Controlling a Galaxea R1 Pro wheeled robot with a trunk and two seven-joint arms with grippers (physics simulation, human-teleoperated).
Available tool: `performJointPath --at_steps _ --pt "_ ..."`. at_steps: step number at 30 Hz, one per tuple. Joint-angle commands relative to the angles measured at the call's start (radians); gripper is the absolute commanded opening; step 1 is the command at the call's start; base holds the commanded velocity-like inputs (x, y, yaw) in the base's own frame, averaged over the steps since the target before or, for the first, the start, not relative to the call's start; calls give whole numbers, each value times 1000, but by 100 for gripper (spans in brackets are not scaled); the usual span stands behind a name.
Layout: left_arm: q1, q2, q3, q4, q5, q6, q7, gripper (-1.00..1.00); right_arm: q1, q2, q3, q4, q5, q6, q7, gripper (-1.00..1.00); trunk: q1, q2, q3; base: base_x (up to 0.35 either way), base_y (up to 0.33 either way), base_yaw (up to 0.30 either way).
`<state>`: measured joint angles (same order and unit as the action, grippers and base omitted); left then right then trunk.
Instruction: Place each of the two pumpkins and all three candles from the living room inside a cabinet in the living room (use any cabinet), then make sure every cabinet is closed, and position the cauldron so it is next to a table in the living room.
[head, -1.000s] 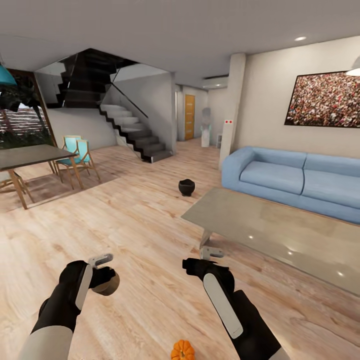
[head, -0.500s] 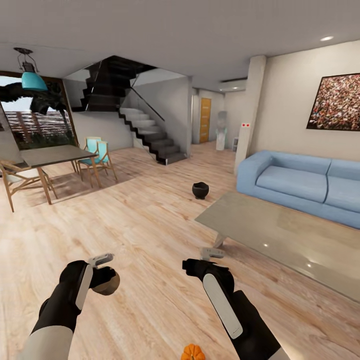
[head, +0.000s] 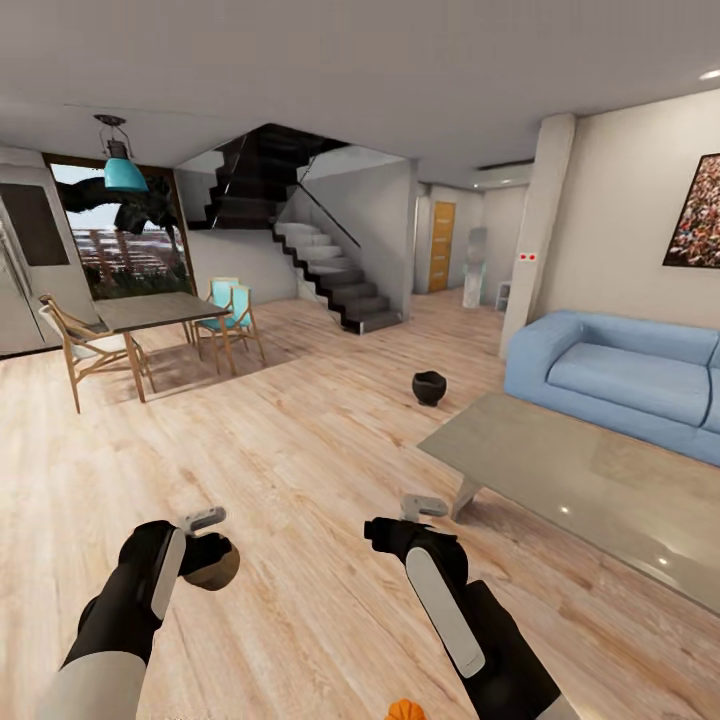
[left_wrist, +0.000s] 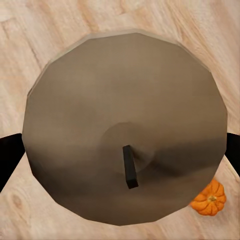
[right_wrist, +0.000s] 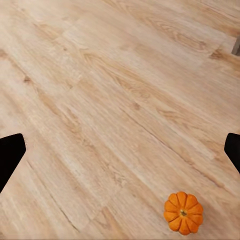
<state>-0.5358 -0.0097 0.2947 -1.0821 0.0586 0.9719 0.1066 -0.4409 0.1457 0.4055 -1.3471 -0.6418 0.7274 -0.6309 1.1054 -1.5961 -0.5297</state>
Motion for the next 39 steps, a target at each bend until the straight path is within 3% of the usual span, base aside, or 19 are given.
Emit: performJointPath --at_steps 1,14,21,39 --pt "-1 -1 2 -1 7 4 7 -100 -1 0 1 -1 -10 1 -10 100 0 -1 0 0 0 209" --pt "-1 -2 3 0 7 4 7 -100 -1 2 1 -1 -10 2 -10 100 0 -1 10 -37 115 233" --pt "-1 -4 1 0 7 4 7 -100 -1 28 2 22 -4 4 -12 100 0 -1 4 -2 17 245" --pt "-1 -3 3 1 7 4 8 -100 -1 29 28 33 1 2 -19 100 0 -1 -17 74 56 197"
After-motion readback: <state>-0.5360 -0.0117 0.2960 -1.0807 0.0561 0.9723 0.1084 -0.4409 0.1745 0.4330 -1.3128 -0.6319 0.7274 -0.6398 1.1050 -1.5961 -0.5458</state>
